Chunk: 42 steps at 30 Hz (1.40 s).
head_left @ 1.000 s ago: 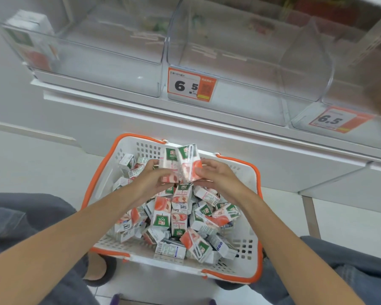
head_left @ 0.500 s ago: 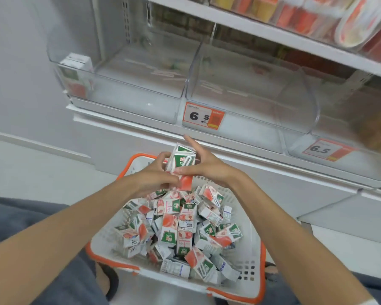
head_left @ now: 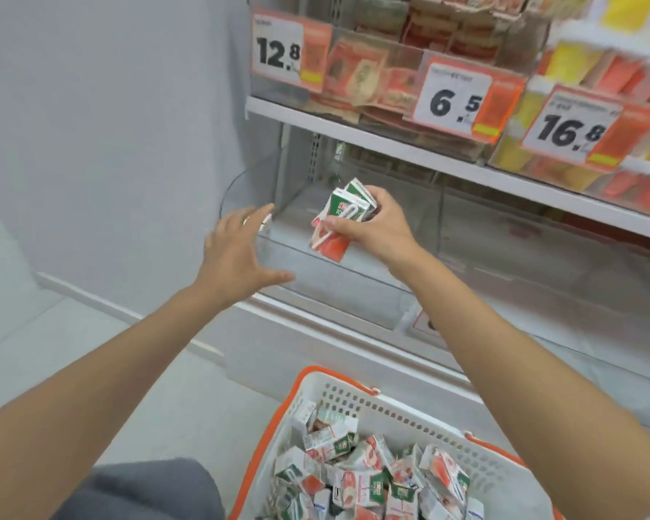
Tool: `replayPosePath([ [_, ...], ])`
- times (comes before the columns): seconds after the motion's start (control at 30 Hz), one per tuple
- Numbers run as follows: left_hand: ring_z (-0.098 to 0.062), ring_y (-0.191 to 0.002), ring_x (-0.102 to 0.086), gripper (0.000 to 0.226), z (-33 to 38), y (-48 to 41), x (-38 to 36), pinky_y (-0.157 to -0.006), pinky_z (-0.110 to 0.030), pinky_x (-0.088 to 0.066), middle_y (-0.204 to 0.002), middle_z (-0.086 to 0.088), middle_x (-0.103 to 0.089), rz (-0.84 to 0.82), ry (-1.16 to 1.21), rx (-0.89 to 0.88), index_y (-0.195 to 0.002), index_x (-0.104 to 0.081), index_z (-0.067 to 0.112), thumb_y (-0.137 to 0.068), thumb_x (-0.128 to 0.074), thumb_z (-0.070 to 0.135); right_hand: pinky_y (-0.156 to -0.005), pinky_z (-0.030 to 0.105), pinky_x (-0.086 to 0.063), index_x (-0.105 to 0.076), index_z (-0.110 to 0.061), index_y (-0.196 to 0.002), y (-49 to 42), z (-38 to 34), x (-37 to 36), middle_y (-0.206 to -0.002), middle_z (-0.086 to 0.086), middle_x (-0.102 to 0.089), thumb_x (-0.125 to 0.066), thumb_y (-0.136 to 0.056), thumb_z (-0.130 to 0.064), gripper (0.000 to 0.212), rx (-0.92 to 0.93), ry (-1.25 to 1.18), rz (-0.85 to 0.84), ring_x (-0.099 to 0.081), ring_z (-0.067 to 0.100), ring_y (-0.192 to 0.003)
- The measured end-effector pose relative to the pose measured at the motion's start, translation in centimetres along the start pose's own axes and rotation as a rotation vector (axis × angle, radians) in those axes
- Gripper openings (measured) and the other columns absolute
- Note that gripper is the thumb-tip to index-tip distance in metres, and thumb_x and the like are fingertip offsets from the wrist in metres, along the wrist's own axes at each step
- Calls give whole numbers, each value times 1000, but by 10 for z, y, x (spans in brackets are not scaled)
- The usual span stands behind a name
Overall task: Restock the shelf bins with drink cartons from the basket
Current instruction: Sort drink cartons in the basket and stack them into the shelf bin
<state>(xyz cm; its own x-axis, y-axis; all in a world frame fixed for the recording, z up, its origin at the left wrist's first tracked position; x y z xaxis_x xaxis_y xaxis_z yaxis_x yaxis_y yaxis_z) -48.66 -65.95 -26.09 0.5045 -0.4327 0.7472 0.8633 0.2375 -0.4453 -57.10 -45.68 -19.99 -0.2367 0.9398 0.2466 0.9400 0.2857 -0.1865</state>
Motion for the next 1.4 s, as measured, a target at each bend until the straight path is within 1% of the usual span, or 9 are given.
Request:
replayPosePath([
  [0.17,-26,-148,-13,121,-42,-26,-21,-115,-50,-14,-158,-8,-23,-2,-315,-115,-151,-27,20,-53,-75,72,-84,21,-52,-50,-11,-125,-83,29,-47,-107,-2,-64,-90,-63,-8,75,-21,108,31,-64,11,-89],
  [0.3,-31,-143,-29,119,-64,-33,-35,-111,-57,-26,-152,-15,-37,65,-411,-245,-148,-36,11,-51,-80,66,-87,13,-45,-46,-11,-128,-126,56,-92,-119,-6,-57,-88,-66,-10,75,-33,85,22,-60,11,-101],
  [0.53,-28,-138,-36,121,-77,-38,-45,-110,-51,-25,-148,-14,-42,150,-391,-336,-145,-35,15,-45,-79,68,-100,45,-49,-31,-32,-146,-131,71,-110,-141,-5,-46,-51,-99,-38,51,-325,54,-492,-50,14,-119],
  [0.7,-27,-137,-32,121,-77,-38,-46,-111,-44,-22,-146,-15,-44,139,-357,-326,-146,-30,15,-46,-73,68,-90,46,-56,-26,-16,-144,-126,68,-114,-137,6,-53,-54,-99,-29,54,-375,-89,-444,-62,21,-106],
  [0.87,-28,-134,-41,121,-75,-36,-43,-108,-45,-27,-143,-12,-48,97,-378,-302,-146,-31,15,-47,-75,68,-94,37,-53,-17,-19,-152,-119,66,-115,-148,0,-43,-46,-102,-37,61,-343,-47,-476,-57,1,-91],
  [1.0,-31,-130,-48,116,-63,-31,-35,-105,-48,-33,-141,-14,-49,59,-420,-239,-143,-43,9,-48,-85,60,-107,40,-42,-10,-20,-156,-104,58,-95,-160,-4,-23,-48,-99,-43,71,-213,234,-408,-40,17,-137],
  [1.13,-35,-131,-43,104,-31,-14,-25,-104,-49,-31,-146,-16,-41,68,-418,-98,-145,-41,12,-58,-88,44,-108,32,-35,-40,-13,-145,-66,47,-55,-147,8,-44,-56,-97,-30,54,23,466,-263,-47,17,-124],
  [1.27,-36,-112,-49,75,21,26,-28,-90,-44,-38,-122,-13,-53,31,-312,-75,-130,-51,11,-67,-84,33,-83,37,-47,-64,-15,-114,4,44,-7,-96,-1,-58,-62,-85,-16,29,238,608,-25,-48,12,-81],
  [1.4,-30,-113,-50,64,62,93,-62,-94,-44,-41,-120,-10,-53,-259,-61,-57,-128,-49,14,-75,-78,36,-70,29,-42,-67,-18,-100,99,76,31,-83,-9,-54,-60,-81,-13,21,264,649,1,-47,8,-71],
])
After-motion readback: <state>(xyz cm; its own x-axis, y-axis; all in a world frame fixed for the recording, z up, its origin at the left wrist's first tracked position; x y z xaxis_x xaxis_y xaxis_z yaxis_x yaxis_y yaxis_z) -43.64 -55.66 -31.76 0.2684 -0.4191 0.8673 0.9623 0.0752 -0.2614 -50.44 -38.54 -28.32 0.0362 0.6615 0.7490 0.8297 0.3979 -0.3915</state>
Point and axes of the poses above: each hand's wrist, its own y-axis away from the middle knuckle, its own x-axis out of the back of the hand, z = x × y, the point moved 1 cm from there along -y, towards the middle knuckle
